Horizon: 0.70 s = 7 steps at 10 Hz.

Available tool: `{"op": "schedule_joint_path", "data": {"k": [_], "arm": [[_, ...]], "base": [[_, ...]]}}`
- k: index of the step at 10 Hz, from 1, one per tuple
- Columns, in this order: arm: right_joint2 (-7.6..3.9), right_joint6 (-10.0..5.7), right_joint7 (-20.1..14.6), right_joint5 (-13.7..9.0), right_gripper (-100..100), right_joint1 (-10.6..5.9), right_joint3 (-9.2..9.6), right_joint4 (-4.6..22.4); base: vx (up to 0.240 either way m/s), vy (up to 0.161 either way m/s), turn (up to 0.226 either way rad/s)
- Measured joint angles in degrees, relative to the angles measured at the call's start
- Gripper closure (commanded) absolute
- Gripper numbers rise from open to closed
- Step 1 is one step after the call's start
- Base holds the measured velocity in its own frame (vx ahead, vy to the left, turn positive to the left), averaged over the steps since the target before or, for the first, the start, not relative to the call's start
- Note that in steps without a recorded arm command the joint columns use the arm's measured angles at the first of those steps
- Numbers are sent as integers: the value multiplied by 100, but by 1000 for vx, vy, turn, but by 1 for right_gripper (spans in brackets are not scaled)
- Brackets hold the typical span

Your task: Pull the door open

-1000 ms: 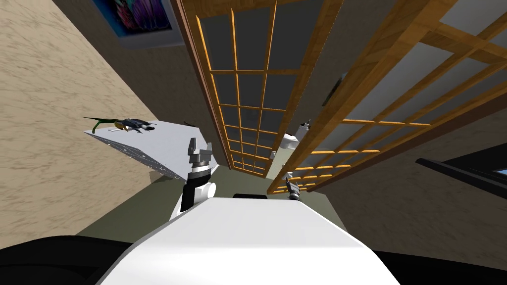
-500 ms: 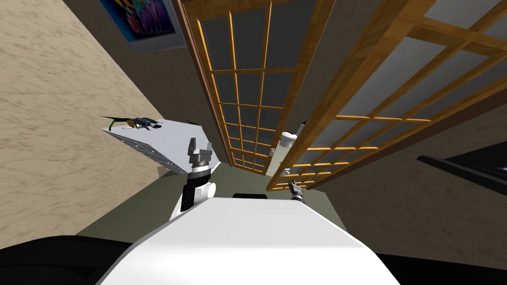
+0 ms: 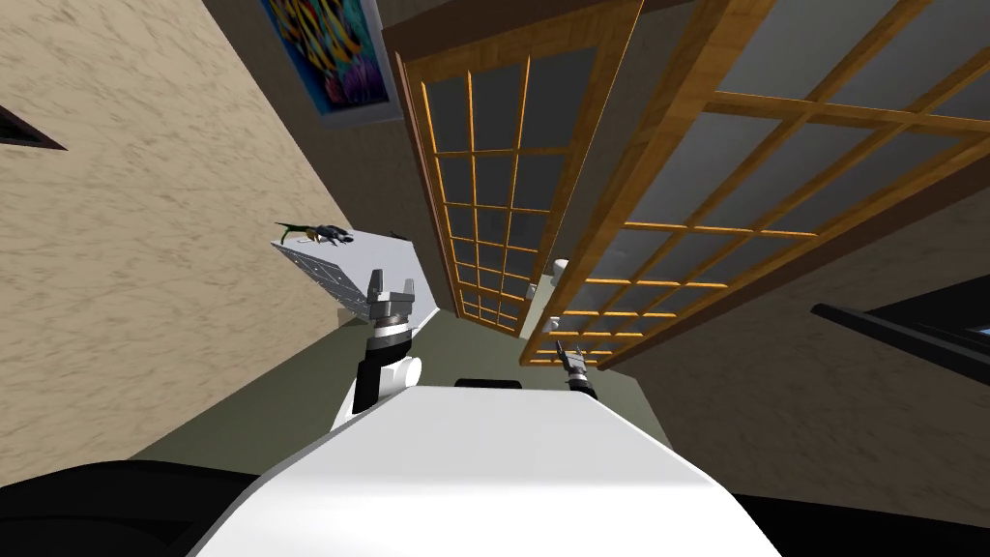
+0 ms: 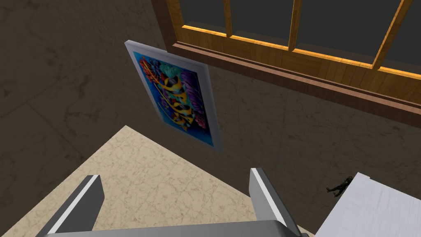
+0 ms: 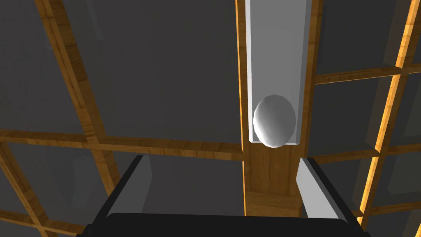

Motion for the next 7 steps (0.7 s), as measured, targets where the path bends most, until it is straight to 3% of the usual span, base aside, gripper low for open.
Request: {"op": "schedule_joint_path", "data": {"k": [1,3,5,7], "arm": [[2,-13,-40,123,-100,78,115,-220],[-118,-201,6,203,-100,-50,168,5],[-172,-388,35,377,-100,-46,316,-57],[-166,-373,35,382,-100,-47,322,-86]], "base": [[-116,-55,35],[-143,-35,104],[-148,-37,86],[157,-4,27]]}}
